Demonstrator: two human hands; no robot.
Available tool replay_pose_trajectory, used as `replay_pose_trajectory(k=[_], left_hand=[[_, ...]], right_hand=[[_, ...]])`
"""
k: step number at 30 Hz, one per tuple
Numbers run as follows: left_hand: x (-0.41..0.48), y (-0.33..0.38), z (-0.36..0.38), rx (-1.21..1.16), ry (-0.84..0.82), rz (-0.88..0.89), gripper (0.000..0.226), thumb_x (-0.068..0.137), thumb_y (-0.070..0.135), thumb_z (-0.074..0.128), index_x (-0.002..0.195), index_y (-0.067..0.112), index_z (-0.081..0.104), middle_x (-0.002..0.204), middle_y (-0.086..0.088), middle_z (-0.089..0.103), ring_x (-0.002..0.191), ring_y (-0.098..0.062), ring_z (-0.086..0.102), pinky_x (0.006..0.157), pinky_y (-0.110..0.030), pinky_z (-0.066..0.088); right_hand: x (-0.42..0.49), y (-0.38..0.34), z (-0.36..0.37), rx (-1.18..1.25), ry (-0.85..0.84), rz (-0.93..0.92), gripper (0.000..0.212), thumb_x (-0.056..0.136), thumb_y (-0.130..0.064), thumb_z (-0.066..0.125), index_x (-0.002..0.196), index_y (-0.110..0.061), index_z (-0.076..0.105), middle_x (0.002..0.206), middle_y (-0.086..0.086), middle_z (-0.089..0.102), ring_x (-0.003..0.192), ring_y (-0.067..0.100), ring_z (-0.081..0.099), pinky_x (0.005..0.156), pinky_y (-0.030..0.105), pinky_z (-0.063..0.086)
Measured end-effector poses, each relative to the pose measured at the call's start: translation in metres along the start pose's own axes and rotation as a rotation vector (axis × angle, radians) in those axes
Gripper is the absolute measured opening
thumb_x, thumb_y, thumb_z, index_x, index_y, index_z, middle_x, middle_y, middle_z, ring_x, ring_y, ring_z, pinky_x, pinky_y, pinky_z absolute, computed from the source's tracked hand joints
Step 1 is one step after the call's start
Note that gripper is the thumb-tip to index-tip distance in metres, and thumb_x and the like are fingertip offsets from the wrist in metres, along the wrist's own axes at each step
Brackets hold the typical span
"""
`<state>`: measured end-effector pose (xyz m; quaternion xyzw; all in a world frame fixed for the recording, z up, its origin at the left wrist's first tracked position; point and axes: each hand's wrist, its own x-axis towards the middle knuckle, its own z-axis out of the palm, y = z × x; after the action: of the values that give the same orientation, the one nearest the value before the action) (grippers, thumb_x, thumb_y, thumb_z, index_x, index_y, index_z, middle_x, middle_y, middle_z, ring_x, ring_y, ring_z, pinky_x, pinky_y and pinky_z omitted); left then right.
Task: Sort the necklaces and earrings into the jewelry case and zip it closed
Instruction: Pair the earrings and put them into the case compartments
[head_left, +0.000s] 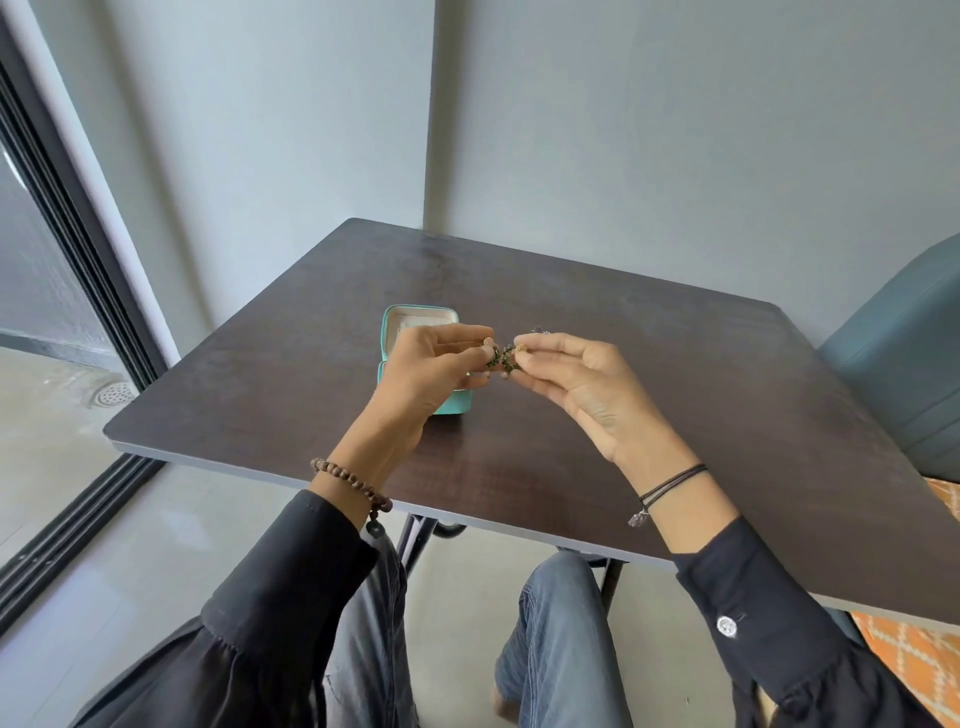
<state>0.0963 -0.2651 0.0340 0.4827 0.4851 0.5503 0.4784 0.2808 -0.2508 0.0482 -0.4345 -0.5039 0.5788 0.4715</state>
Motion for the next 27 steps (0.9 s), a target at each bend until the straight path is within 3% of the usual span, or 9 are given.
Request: replay_pose_trajectory(k=[4,11,16,21,23,27], left_hand=[[0.007,-0.008,-0.024,0.07,0.135,0.051,0.013,0.089,0.008,0.075,0.1,0.014,0.078,0.093,-0.008,0.077,0.088,-0.019,0.074,0.083,-0.037,0.061],[0.013,-0.02,-0.052,0.147,0.305,0.09,0.021,0.091,0.012,0.074,0.111,0.012,0.077,0.097,0.001,0.079,0.087,-0.011,0.074,0.085,-0.034,0.061],[0.015,-0.027,-0.058,0.186,0.354,0.083,0.022,0.093,0.012,0.07,0.114,0.013,0.076,0.098,0.002,0.078,0.094,-0.012,0.074,0.089,-0.036,0.061],[0.012,-0.032,-0.06,0.238,0.367,0.09,0.024,0.095,0.012,0.067,0.118,0.014,0.074,0.103,0.003,0.077,0.095,-0.011,0.074,0.091,-0.037,0.06],[0.01,-0.033,-0.061,0.247,0.363,0.078,0.024,0.096,0.011,0.067,0.118,0.015,0.074,0.104,0.002,0.077,0.096,-0.011,0.073,0.092,-0.037,0.06],[0.003,-0.041,-0.062,0.26,0.365,0.053,0.021,0.096,0.013,0.067,0.115,0.019,0.076,0.102,-0.002,0.077,0.094,-0.016,0.074,0.088,-0.039,0.061]], right_hand=[[0.015,0.006,0.021,-0.104,-0.018,-0.022,0.02,0.091,0.004,0.071,0.111,0.004,0.072,0.107,0.023,0.075,0.097,0.028,0.074,0.09,0.03,0.06],[0.045,0.021,0.053,-0.395,-0.026,-0.146,0.017,0.091,-0.003,0.074,0.108,-0.004,0.075,0.099,0.014,0.077,0.081,0.014,0.071,0.074,0.02,0.057],[0.063,0.033,0.068,-0.636,-0.032,-0.247,0.016,0.089,-0.014,0.077,0.104,-0.018,0.078,0.095,-0.003,0.078,0.091,0.008,0.073,0.087,0.026,0.058],[0.059,0.039,0.073,-0.879,-0.095,-0.303,0.019,0.092,-0.015,0.074,0.109,-0.022,0.078,0.095,-0.009,0.077,0.07,-0.015,0.061,0.069,0.003,0.043],[0.054,0.041,0.073,-0.938,-0.119,-0.331,0.02,0.095,-0.015,0.071,0.112,-0.022,0.076,0.095,-0.009,0.074,0.069,-0.01,0.06,0.069,0.004,0.041],[0.043,0.044,0.074,-1.044,-0.157,-0.351,0.025,0.099,-0.014,0.064,0.12,-0.02,0.074,0.084,-0.024,0.051,0.095,0.014,0.059,0.086,0.01,0.042]])
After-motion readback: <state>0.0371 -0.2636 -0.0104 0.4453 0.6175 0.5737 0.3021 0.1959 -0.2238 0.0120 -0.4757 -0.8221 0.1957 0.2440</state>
